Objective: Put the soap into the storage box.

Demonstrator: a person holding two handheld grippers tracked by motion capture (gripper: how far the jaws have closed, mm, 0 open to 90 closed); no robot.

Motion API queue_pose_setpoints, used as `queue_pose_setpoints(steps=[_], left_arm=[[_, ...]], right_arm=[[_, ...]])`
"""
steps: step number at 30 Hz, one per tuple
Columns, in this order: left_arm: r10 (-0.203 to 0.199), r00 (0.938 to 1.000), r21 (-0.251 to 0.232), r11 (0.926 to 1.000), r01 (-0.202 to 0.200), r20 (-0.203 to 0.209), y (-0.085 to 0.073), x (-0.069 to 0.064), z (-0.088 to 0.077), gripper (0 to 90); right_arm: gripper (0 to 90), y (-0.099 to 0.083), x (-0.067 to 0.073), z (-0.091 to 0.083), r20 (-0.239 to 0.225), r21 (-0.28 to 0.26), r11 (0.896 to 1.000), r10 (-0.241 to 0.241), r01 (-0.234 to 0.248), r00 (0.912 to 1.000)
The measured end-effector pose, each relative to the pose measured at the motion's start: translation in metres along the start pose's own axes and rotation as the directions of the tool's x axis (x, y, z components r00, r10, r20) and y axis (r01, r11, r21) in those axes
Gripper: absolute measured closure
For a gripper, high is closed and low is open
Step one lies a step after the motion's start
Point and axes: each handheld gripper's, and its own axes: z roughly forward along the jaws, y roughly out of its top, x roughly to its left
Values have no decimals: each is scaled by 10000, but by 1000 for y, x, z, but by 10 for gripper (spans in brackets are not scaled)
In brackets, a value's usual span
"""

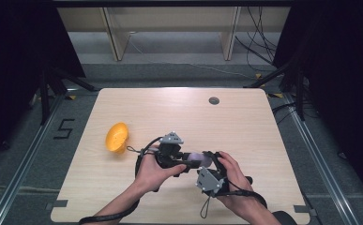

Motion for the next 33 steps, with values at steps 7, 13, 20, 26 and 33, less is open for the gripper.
queue_pose_setpoints(steps=[7, 13, 20, 26, 33], left_arm=[[286, 9985, 5, 9996, -286, -476, -1, -1, -2, 591], [279, 9967, -117, 9995, -289, -762, -4, 2, -6, 590], [368, 9929, -268, 9988, -401, -1130, -5, 5, -14, 591], [309, 9915, -481, 9981, -373, -1265, -9, 5, -21, 591], [414, 9848, -552, 9972, -514, -1688, -13, 8, -31, 591]], right_arm=[[296, -1, -1, 0, 127, -121, 9998, -130, 131, 9998], [305, -2, -2, -3, 197, -202, 9997, 103, -99, 9998], [328, -8, -4, -7, 126, -446, 9926, 1138, -1131, 9934], [343, -15, -9, -10, 22, -417, 9859, 1623, -1621, 9867], [355, -23, -12, -12, 5, -310, 9781, 2061, -2060, 9785]])
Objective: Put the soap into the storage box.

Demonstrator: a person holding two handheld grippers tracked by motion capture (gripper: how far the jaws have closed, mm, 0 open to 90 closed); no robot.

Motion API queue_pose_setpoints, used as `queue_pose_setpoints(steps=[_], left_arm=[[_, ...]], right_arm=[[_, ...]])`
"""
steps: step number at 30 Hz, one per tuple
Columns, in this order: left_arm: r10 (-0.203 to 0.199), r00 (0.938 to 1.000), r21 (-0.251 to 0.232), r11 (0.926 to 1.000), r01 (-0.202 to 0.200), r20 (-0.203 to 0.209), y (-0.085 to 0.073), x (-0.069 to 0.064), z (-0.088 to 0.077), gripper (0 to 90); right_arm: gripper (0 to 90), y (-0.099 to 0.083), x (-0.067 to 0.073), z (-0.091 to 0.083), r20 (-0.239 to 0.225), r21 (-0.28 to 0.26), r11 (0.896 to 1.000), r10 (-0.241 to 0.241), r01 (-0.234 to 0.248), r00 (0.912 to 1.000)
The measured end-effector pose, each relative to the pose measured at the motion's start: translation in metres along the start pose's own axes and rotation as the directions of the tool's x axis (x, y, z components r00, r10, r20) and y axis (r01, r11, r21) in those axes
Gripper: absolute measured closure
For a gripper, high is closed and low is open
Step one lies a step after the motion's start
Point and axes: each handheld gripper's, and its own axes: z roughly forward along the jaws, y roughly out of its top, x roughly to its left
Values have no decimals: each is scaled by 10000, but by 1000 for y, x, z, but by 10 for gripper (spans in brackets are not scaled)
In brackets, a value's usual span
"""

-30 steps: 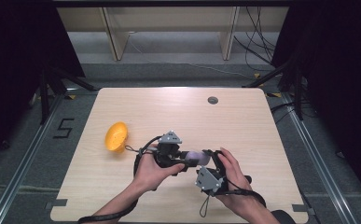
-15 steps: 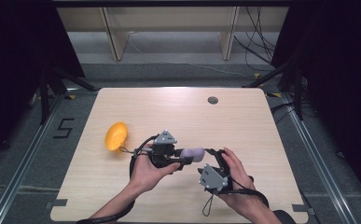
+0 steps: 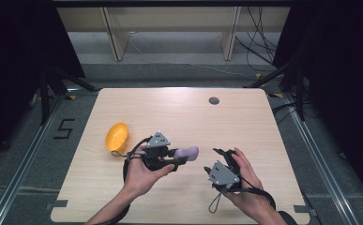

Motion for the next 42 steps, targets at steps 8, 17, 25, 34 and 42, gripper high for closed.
queue_pose_setpoints(steps=[8, 17, 25, 34, 42], left_arm=[[-124, 9989, -77, 9999, 120, -446, -6, 5, -10, 591], [-238, 9963, -103, 9997, 230, -828, -11, 11, -20, 590], [-446, 9917, -318, 9987, 410, -1210, -14, 17, -31, 590], [-521, 9847, -460, 9979, 451, -1663, -17, 27, -47, 590], [-750, 9753, -693, 9957, 618, -2076, -20, 33, -55, 591]], right_arm=[[367, -8, -4, -2, -122, 55, 9989, 471, -470, 9988], [384, -17, -7, -6, 52, 271, 9946, 997, -998, 9950], [389, -24, -10, -9, 211, 428, 9893, 1390, -1398, 9901], [389, -28, -13, -10, 317, 463, 9878, 1475, -1489, 9886], [389, -31, -14, -10, 354, 615, 9824, 1745, -1764, 9840]])
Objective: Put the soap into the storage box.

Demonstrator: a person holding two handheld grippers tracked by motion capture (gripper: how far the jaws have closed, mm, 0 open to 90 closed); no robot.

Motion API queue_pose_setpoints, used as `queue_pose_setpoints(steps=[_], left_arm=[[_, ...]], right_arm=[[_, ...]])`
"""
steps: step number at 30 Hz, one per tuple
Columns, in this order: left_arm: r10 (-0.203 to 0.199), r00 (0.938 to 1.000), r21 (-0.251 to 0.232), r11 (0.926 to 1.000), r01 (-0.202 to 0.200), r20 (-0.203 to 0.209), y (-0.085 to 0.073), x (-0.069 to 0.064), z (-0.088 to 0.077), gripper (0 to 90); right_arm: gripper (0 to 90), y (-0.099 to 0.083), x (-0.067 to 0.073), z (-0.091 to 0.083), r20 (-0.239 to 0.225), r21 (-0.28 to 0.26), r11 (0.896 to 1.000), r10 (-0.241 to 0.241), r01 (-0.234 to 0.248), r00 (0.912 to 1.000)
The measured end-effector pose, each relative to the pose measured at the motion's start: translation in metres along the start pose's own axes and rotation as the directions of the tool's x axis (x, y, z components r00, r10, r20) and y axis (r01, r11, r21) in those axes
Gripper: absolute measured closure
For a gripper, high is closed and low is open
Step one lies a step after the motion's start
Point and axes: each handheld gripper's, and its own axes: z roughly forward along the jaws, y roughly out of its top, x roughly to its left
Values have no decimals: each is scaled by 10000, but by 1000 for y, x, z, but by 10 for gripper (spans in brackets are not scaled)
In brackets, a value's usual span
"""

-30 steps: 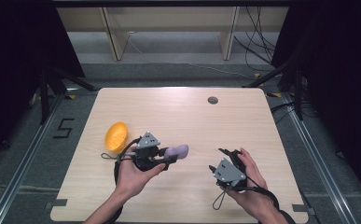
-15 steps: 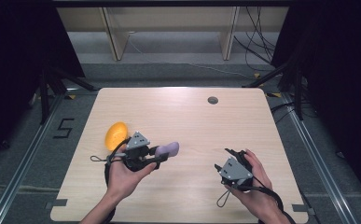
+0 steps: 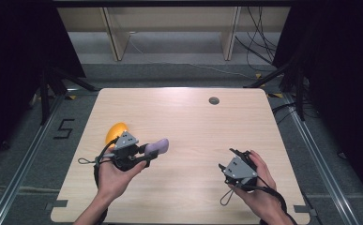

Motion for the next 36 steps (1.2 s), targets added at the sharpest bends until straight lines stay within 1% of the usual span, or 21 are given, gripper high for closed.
queue_pose_setpoints(steps=[1, 2, 3, 4, 5, 7, 9, 10, 11, 12, 15, 20, 21, 22, 24, 25, 26, 28, 32, 33, 36], left_arm=[[-3, 10000, -7, 10000, 3, -53, 0, 1, -1, 591], [-1, 10000, -41, 10000, 1, -50, -1, 3, -1, 590], [-53, 9999, -59, 10000, 52, -159, -1, 4, -3, 591], [-64, 9998, -37, 10000, 63, -205, -1, 5, -4, 590], [-200, 9996, -111, 9997, 198, -184, -2, 7, -4, 590], [-80, 9994, -71, 9999, 78, -329, -3, 9, -6, 591], [-232, 9991, -147, 9996, 227, -355, -4, 12, -7, 591], [-261, 9985, -164, 9995, 254, -479, -4, 12, -8, 591], [-262, 9984, -169, 9995, 254, -491, -4, 14, -9, 591], [-221, 9986, -172, 9996, 213, -484, -5, 16, -10, 590], [-334, 9974, -245, 9992, 319, -637, -6, 20, -11, 590], [-316, 9967, -216, 9993, 301, -745, -7, 26, -14, 591], [-412, 9957, -222, 9990, 395, -832, -7, 26, -14, 591], [-308, 9957, -213, 9994, 290, -872, -7, 27, -15, 591], [-431, 9951, -262, 9988, 409, -894, -7, 29, -15, 591], [-380, 9946, -262, 9990, 357, -967, -7, 30, -16, 590], [-444, 9942, -275, 9987, 419, -975, -7, 31, -16, 590], [-497, 9936, -326, 9984, 466, -1017, -7, 32, -16, 591], [-524, 9915, -384, 9981, 482, -1189, -7, 36, -18, 590], [-433, 9915, -377, 9985, 389, -1230, -7, 37, -18, 590], [-539, 9887, -425, 9979, 484, -1397, -8, 39, -19, 590]], right_arm=[[389, 0, 0, 0, 0, 0, 10000, 0, 0, 10000], [389, 0, -1, 1, 129, -68, 10000, -22, 23, 9999], [389, 0, -1, 1, 122, -88, 9999, -118, 119, 9999], [389, -1, -2, 1, 96, -64, 9999, -99, 100, 9999], [389, -1, -1, 1, 48, -34, 10000, -44, 44, 10000], [389, -2, -1, 2, 24, 0, 10000, 15, -15, 10000], [389, -2, -2, 2, -14, 11, 10000, -19, 19, 10000], [389, -2, -2, 2, -23, 12, 10000, -10, 10, 10000], [389, -2, -2, 2, -23, 12, 10000, -10, 10, 10000], [389, -2, -1, 2, -38, 87, 9998, 205, -204, 9998], [388, -2, -2, 3, -23, -22, 10000, 20, -20, 10000], [387, -3, -2, 2, -14, 73, 9996, 262, -262, 9997], [387, -3, -2, 2, -14, 73, 9996, 262, -262, 9997], [387, -3, -3, 2, -14, 75, 9997, 247, -247, 9997], [387, -3, -3, 3, 33, 51, 9996, 281, -281, 9996], [387, -3, -3, 3, 50, 19, 9997, 248, -248, 9997], [387, -3, -3, 2, 0, 58, 9994, 328, -328, 9995], [387, -3, -4, 2, 74, 9, 9996, 267, -267, 9996], [387, -3, -4, 2, 31, 50, 9994, 333, -333, 9994], [387, -3, -4, 3, 48, 58, 9994, 329, -329, 9994], [387, -4, -4, 3, 85, 30, 9995, 309, -309, 9995]])
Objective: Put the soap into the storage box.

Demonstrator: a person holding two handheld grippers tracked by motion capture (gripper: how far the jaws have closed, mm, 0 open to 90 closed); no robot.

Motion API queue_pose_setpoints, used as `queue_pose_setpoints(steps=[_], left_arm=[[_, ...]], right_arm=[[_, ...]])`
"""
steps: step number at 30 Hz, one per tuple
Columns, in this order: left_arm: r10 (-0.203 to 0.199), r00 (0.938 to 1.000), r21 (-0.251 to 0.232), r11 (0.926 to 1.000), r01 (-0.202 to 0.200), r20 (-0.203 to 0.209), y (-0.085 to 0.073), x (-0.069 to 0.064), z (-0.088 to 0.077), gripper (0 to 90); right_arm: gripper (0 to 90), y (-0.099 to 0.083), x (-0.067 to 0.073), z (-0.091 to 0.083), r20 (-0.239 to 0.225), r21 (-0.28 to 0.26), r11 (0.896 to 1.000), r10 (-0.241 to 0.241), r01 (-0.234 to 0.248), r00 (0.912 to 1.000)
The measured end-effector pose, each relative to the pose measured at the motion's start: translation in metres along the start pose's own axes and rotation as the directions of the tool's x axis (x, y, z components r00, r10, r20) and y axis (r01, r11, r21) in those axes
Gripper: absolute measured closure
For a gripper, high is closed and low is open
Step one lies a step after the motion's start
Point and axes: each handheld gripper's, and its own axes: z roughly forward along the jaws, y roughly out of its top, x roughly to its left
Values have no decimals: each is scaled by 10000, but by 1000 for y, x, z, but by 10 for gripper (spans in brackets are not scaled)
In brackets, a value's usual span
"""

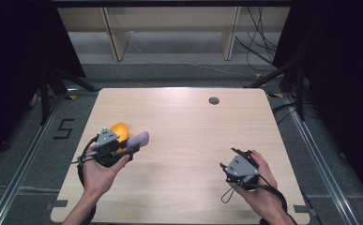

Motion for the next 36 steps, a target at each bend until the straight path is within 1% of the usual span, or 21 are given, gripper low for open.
queue_pose_setpoints(steps=[1, 2, 5, 6, 7, 9, 10, 11, 12, 13, 14, 17, 18, 19, 20, 22, 28, 29, 30, 31, 36], left_arm=[[-82, 10000, -53, 10000, 82, 31, 0, 1, 0, 591], [-17, 10000, -52, 10000, 17, -49, 0, 2, -1, 591], [-94, 9999, -107, 9999, 93, -109, 0, 4, -1, 590], [-19, 9999, -113, 9999, 17, -127, 0, 5, -2, 590], [-116, 9998, -129, 9999, 113, -189, 0, 6, -2, 590], [-97, 9996, -200, 9998, 92, -281, 0, 8, -3, 590], [-129, 9996, -217, 9997, 124, -249, 0, 9, -4, 590], [-168, 9992, -230, 9996, 160, -372, 0, 9, -5, 591], [-137, 9992, -271, 9996, 128, -364, 0, 11, -5, 591], [-147, 9992, -294, 9995, 136, -371, 1, 11, -5, 590], [-174, 9990, -291, 9994, 163, -404, 1, 12, -6, 590], [-176, 9987, -323, 9993, 160, -477, 1, 14, -6, 590], [-260, 9984, -346, 9991, 243, -505, 0, 14, -6, 590], [-219, 9983, -346, 9992, 201, -546, 1, 15, -7, 590], [-278, 9981, -381, 9989, 257, -548, 0, 16, -6, 590], [-242, 9978, -384, 9990, 219, -621, 1, 18, -7, 590], [-354, 9958, -477, 9984, 315, -843, 0, 22, -9, 590], [-309, 9958, -489, 9984, 268, -858, 0, 23, -9, 590], [-402, 9956, -509, 9981, 360, -843, 0, 24, -9, 590], [-414, 9945, -507, 9980, 366, -959, -1, 24, -10, 590], [-468, 9929, -533, 9977, 412, -1091, -2, 28, -10, 590]], right_arm=[[387, 0, 0, 0, 7, -3, 10000, -11, 11, 10000], [387, 0, 0, 0, 12, 0, 10000, -13, 13, 10000], [387, 0, 0, 0, 10, -13, 10000, -8, 8, 10000], [387, 0, 0, 0, 10, -13, 10000, -8, 8, 10000], [388, 0, 0, 0, -34, 4, 10000, 30, -30, 10000], [388, 0, 0, 0, 30, -29, 10000, 15, -15, 10000], [388, 0, 0, 0, 24, -32, 10000, 24, -24, 10000], [388, 0, 0, 0, 27, -32, 10000, 27, -27, 10000], [388, 0, -1, 0, 66, -47, 10000, 9, -9, 10000], [388, 0, 0, 0, 0, 2, 10000, 90, -90, 10000], [388, 0, -1, 0, 21, -50, 10000, -59, 59, 10000], [388, 0, -2, 0, 34, -83, 9999, -105, 105, 9999], [388, 0, -2, 0, 41, -84, 9999, -102, 102, 9999], [388, 0, -2, 0, 14, -69, 9999, -106, 106, 9999], [388, 0, -1, 0, 42, -35, 10000, 16, -16, 10000], [388, 0, -1, 0, 16, -8, 9999, 101, -101, 9999], [389, 0, -1, 0, 25, -12, 9999, 108, -108, 9999], [389, 0, -1, 0, 25, -9, 9999, 106, -106, 9999], [389, -1, -1, 0, 23, -5, 9999, 106, -106, 9999], [389, -1, -1, 0, 24, -6, 9999, 106, -106, 9999], [389, -1, -2, 0, 100, -27, 10000, 30, -30, 9999]])
